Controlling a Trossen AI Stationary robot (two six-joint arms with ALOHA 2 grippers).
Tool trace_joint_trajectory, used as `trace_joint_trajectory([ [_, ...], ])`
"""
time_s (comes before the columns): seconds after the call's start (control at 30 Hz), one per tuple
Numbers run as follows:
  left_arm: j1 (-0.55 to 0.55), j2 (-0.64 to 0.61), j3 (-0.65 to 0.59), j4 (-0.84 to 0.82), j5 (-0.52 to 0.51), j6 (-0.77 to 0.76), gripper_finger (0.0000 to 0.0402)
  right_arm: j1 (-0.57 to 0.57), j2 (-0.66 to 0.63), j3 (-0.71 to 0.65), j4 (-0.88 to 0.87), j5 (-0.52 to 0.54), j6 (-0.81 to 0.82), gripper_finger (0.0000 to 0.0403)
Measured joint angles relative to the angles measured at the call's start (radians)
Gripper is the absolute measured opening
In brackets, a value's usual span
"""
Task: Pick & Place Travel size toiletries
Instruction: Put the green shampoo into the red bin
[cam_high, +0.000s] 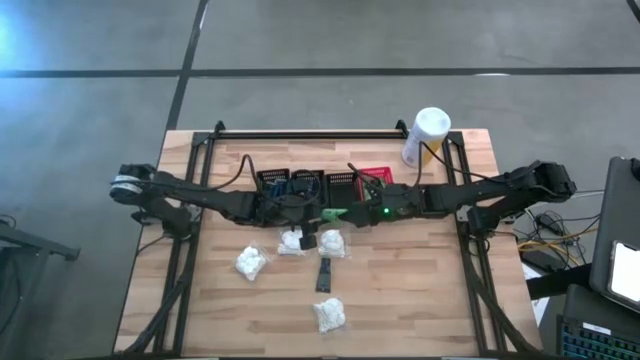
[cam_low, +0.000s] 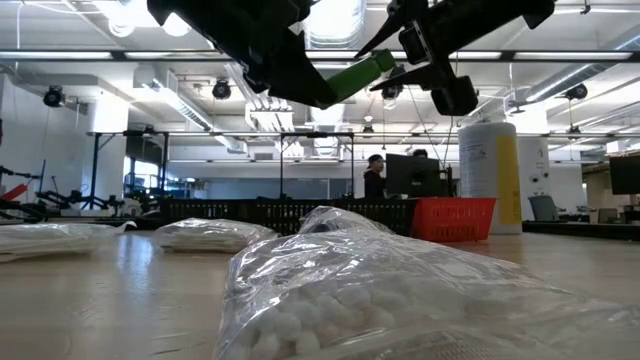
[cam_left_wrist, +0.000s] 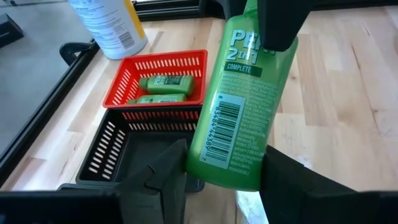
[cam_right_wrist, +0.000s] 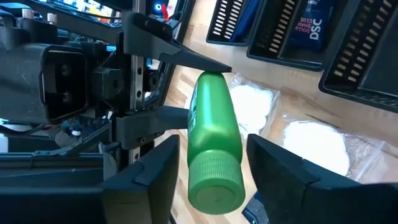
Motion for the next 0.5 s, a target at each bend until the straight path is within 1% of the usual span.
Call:
trace_joint_trajectory([
  [0.27,0.0,0.0,0.0,0.0,0.019,0.007,0.017,0.0,0.0,0.0,-0.002,0.0,-0.001,0.0128],
  [0.4,0.0,0.0,-0.001,0.0,0.019,0.009,0.0183,0.0,0.0,0.0,-0.007,0.003,-0.022,0.0104],
  [0.5,0.0,0.0,-0.002,-0.001,0.025,0.009,0.0197,0.001,-0.001,0.0,-0.017,0.007,-0.037,0.0098],
])
